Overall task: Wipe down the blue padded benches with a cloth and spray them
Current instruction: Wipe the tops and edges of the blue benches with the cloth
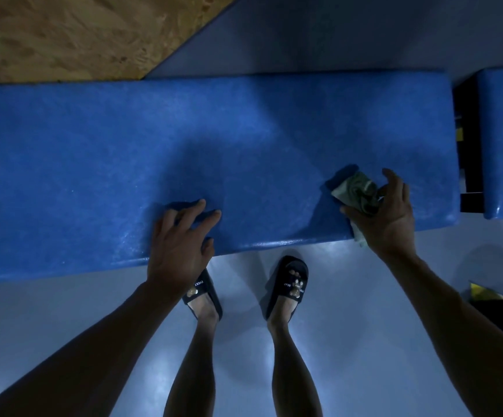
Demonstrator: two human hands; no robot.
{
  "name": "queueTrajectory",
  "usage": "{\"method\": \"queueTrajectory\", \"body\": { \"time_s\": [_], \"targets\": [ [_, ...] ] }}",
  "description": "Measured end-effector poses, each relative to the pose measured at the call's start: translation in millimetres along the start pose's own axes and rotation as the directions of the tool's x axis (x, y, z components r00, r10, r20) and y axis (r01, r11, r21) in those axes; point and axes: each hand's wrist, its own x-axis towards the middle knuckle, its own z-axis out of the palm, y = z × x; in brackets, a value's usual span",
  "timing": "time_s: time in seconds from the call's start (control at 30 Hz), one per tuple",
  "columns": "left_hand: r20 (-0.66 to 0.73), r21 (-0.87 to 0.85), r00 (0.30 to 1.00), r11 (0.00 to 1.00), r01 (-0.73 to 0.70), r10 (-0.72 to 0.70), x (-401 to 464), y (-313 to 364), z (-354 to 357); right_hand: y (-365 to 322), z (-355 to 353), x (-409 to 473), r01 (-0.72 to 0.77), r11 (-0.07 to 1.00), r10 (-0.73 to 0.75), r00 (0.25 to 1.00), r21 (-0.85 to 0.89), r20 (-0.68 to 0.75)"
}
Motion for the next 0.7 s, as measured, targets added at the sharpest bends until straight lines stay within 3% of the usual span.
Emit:
{"method": "queueTrajectory", "body": {
  "time_s": [0.13, 0.23, 0.33, 0.43, 0.5, 0.57, 0.63, 0.7],
  "targets": [
    [0.017, -0.006, 1.000, 1.000, -0.002, 0.002, 1.1, -0.7, 0.1, -13.8, 23.4, -13.7, -0.109, 0.992, 0.117, 0.983, 0.065, -0.143],
    [0.036, 0.009, 0.999, 1.000, 0.003, -0.003, 1.4, -0.6, -1.6, -58.5, 66.6, -51.4, -0.064, 0.998, 0.066, 0.985, 0.016, -0.161],
    [0.057, 0.022, 0.998, 1.000, -0.008, 0.007, 3.5, -1.5, -4.2, -116.5, 107.4, -98.7, 0.257, 0.965, -0.259, 0.966, -0.055, -0.027],
    [0.074, 0.036, 0.997, 0.999, -0.004, 0.001, 5.9, -2.9, -6.8, -128.7, 107.4, -108.4, 0.594, 0.803, -0.580, 0.797, -0.046, 0.165],
    [0.055, 0.023, 0.998, 1.000, -0.005, 0.004, 7.6, -3.6, -6.7, -103.4, 87.1, -85.8, 0.665, 0.740, -0.636, 0.740, -0.101, 0.218],
    [0.034, 0.003, 0.999, 1.000, -0.001, 0.001, 7.3, -4.4, -5.9, -66.5, 60.2, -52.5, 0.561, 0.799, -0.538, 0.827, -0.214, 0.162],
    [0.025, -0.002, 1.000, 1.000, 0.000, 0.000, 7.2, -5.6, -5.3, -27.1, 30.4, -20.5, 0.326, 0.890, -0.322, 0.944, -0.318, 0.067],
    [0.027, -0.013, 1.000, 1.000, -0.003, 0.004, 6.9, -6.0, -4.7, -4.0, 10.1, -7.3, 0.111, 0.931, -0.136, 0.989, -0.347, -0.049]
  ]
}}
